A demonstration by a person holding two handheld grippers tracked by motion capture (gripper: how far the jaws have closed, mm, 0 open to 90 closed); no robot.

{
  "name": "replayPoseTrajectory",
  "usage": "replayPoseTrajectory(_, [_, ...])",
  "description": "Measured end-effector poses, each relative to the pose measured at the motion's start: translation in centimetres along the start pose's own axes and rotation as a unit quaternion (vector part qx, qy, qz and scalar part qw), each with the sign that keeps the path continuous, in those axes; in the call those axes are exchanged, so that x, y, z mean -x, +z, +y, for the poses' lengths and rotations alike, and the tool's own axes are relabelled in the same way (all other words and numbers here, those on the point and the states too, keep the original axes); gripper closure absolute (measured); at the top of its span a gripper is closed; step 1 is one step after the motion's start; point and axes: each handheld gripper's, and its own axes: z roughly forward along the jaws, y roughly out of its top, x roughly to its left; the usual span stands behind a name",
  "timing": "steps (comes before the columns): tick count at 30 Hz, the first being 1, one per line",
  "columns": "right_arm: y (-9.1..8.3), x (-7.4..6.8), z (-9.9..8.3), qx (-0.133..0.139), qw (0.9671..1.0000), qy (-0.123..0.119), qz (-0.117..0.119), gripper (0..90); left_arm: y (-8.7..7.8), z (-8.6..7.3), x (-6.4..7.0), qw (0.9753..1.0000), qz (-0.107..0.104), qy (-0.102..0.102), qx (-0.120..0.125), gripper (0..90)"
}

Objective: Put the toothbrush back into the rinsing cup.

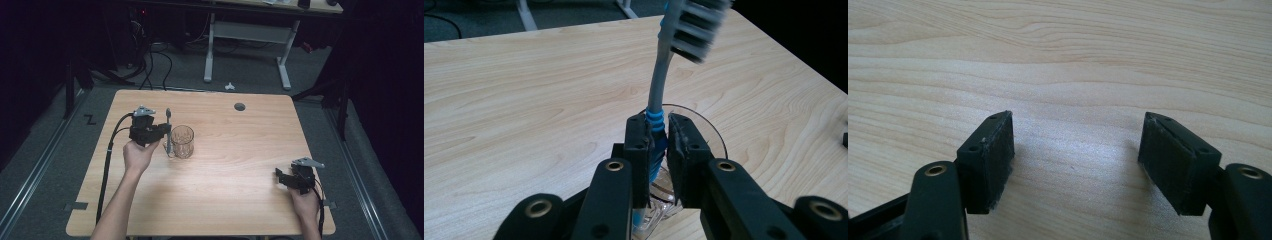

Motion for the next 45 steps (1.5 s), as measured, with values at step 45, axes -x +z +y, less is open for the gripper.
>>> replayPoseTrajectory(45, [0.0,0.0,0.0,0.000,1.0000,0.000,0.000,30.5,0.6,-1.7,-0.2,0.9999,0.003,-0.005,-0.011,79.3])
